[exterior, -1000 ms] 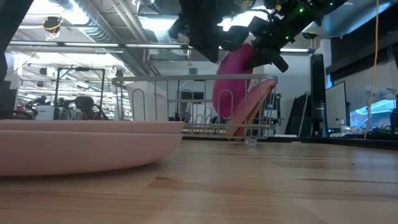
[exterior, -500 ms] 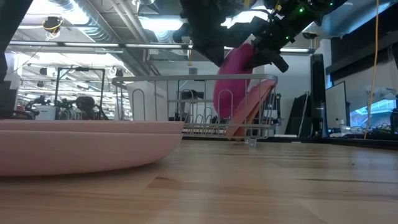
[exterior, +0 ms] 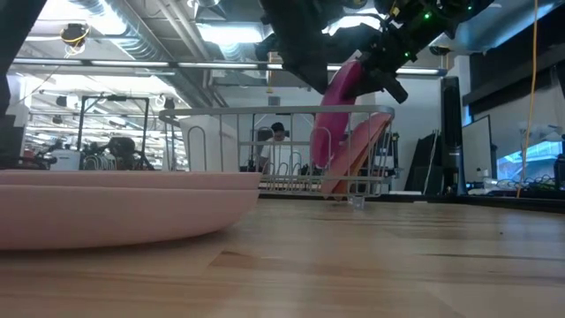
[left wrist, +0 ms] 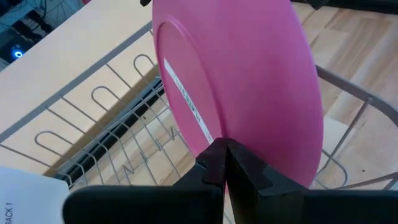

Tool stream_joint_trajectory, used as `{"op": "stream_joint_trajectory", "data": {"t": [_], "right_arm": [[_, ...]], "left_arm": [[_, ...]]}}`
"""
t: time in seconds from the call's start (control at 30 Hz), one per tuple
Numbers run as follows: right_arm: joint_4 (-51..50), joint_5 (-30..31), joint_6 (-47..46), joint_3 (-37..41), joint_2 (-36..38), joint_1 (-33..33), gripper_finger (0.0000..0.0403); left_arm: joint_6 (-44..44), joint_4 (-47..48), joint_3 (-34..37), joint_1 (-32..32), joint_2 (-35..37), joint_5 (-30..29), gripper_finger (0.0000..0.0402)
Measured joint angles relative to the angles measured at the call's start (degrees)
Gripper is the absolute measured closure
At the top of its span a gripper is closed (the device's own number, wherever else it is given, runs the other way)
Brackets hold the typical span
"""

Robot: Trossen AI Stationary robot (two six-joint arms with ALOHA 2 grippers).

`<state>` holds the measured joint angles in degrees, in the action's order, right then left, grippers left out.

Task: Sort dishes
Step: Put the pink plate into the dish rack

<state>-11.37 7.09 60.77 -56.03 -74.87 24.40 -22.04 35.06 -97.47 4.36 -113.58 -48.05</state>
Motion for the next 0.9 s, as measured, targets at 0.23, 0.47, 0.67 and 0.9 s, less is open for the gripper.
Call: {"op": "stream_joint_trajectory", "data": {"t": [0.23, 0.47, 0.67, 0.9], "right_arm": [[0.6, 0.0, -0.1, 0.0, 0.0, 0.0, 0.0367], [1.7, -0.1, -0.4, -0.1, -0.3, 0.6, 0.0314], [1.7, 2.0, -0.2, -0.1, -1.2, 1.6, 0.0293], [1.9, 11.3, -0.5, -0.1, -1.2, 1.5, 0.0293]], "left_arm": [[0.5, 0.0, 0.0, -0.4, 0.0, 0.2, 0.0401], [0.6, -0.5, 0.0, -1.1, 0.0, 1.1, 0.0401], [0.6, -0.4, 0.0, -1.4, 0.0, 1.6, 0.0401], [1.2, -0.5, 0.0, -2.0, 0.0, 1.6, 0.0401]]}}
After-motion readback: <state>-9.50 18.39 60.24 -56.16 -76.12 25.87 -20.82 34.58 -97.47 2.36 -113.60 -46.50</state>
